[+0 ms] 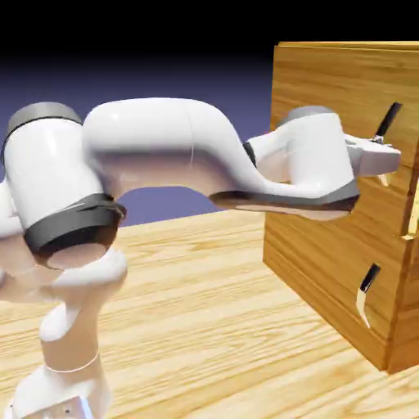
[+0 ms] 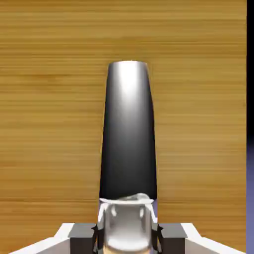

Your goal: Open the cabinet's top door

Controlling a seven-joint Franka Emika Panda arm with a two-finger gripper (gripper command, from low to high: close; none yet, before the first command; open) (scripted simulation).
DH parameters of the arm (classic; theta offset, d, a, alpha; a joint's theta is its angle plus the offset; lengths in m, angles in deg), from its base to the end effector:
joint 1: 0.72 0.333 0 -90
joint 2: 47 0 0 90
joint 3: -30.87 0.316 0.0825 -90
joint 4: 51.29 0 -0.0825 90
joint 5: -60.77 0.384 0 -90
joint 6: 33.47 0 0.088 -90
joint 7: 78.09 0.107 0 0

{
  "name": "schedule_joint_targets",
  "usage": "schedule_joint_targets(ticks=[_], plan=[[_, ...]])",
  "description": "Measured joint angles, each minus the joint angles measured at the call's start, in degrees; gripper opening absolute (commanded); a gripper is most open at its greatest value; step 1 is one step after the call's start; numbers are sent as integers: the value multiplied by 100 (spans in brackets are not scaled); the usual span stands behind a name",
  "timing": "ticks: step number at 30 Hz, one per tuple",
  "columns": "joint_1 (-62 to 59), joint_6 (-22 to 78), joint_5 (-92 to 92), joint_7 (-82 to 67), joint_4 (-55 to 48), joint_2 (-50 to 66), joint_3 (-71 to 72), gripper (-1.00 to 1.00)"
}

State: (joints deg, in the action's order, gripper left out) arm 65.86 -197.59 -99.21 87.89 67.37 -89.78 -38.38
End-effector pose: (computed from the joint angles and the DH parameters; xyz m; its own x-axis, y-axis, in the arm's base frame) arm 0.4971 -0.1189 0.5480 -0.0383 -0.7052 0.7079 -0.0380 -0.7069 -0.7063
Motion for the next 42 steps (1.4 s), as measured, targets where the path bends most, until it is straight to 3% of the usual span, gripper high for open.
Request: schedule_joint_targets(ticks=[25, 38, 42], plan=[[-5190, 1094, 2528, 2, 2969, -372, 4716, -100], [-6155, 2099, 5677, -1624, 4375, -2087, 6788, -100], [-6897, 1692, 6383, -1811, 4531, -2485, 7439, -100]])
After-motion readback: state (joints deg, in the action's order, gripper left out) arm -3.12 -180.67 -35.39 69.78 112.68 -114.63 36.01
